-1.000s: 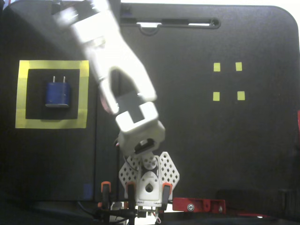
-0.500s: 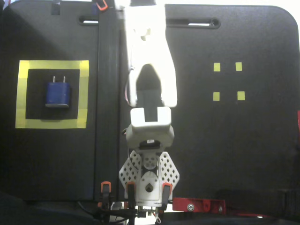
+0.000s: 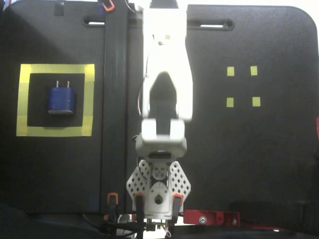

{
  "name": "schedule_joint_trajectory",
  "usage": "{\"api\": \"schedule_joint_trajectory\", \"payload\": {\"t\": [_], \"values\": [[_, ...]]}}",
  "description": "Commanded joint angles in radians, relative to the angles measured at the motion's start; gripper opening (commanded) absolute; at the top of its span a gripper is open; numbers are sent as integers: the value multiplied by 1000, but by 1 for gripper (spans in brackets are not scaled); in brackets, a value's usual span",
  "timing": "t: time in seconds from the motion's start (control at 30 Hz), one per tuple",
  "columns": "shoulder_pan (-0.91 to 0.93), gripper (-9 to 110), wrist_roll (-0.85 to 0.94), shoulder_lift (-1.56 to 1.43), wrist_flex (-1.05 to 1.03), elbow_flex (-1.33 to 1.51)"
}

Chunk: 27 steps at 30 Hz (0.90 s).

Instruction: Grasp the block and place it in the designated area.

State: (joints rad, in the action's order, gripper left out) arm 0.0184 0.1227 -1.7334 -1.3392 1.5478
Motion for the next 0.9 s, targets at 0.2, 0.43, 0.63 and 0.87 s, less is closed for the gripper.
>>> {"api": "schedule_joint_trajectory", "payload": {"t": [0.2, 0.43, 0.63, 0.87], "values": [[23, 0, 2, -383, 394, 391], [26, 0, -3, -634, 649, 680], [25, 0, -6, -839, 828, 899], [15, 0, -8, -1085, 971, 1140]]}}
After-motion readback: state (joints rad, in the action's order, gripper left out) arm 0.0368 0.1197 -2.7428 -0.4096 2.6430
